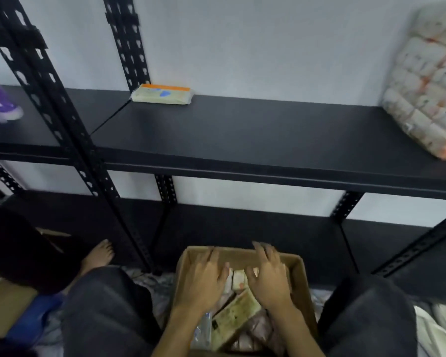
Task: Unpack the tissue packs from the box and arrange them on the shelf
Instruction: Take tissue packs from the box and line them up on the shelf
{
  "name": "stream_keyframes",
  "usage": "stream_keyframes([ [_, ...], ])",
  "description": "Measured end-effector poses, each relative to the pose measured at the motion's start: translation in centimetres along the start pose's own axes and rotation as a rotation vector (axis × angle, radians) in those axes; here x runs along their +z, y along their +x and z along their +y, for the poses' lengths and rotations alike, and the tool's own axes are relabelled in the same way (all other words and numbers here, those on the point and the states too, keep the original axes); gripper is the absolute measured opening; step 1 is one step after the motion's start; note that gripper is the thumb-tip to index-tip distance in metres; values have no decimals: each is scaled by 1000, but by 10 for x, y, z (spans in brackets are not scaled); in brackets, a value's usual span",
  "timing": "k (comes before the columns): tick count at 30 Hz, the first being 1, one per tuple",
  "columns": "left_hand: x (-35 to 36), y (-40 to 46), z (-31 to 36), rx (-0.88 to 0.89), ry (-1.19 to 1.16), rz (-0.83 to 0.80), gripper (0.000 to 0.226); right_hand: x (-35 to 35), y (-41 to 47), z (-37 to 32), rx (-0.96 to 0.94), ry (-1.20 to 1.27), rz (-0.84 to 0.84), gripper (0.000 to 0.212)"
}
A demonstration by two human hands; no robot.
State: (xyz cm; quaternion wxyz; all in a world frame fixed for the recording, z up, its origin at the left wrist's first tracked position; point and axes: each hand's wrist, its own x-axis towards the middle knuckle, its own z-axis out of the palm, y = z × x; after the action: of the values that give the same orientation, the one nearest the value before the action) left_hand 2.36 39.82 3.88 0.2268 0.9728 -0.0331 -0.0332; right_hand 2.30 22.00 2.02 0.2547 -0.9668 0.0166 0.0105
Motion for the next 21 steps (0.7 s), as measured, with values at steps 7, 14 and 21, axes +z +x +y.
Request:
stream_keyframes([
  [7, 96, -11, -41, -108, -44, -422, 59, 77, -39, 68, 436, 189, -251, 31],
  [14, 131, -11, -87, -406, 7, -552, 78, 93, -32, 65, 264, 134, -497, 53],
  [21, 166, -9, -103, -586, -194, -506, 106, 120, -23, 80, 293, 53, -521, 64],
])
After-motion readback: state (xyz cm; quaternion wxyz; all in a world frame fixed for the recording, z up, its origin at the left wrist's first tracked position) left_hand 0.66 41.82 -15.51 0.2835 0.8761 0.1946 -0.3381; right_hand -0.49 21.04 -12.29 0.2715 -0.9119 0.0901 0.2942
